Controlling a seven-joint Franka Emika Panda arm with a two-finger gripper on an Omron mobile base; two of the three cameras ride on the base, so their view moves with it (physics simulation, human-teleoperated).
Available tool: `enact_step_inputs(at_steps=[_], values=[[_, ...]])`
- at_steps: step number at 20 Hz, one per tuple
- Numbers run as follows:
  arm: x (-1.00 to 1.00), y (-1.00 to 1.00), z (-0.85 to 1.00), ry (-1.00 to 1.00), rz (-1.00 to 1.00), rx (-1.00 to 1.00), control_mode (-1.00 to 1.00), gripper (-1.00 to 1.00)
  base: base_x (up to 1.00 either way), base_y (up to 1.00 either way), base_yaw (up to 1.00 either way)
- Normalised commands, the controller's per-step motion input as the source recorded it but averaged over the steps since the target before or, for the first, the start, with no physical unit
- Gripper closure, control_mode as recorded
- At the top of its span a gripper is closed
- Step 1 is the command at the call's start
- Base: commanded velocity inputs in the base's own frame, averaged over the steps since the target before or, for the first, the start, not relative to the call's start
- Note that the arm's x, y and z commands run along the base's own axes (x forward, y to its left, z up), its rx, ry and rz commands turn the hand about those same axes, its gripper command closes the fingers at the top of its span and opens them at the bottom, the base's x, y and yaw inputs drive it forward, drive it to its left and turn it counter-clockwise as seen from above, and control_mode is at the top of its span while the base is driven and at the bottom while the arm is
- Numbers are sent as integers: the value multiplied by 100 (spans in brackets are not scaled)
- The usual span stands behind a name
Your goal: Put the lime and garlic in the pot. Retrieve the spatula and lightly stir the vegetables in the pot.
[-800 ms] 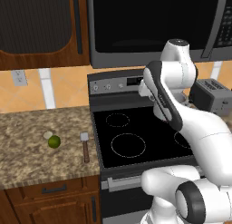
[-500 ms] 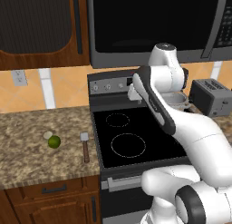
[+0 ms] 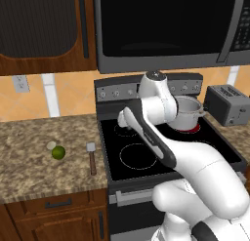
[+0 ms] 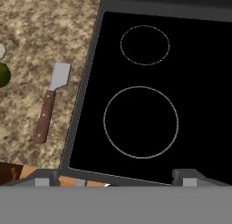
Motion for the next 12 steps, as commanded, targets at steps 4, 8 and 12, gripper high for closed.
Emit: enact_step_inputs(at_steps=[4,8,12], values=[[28,94,-34,13,0,-1,-100,-100,0,0,0],[20,100,-29,0,0,0,-100,-100,0,0,0],[52,100,-31,8,7,0,-100,-100,0,0,0]])
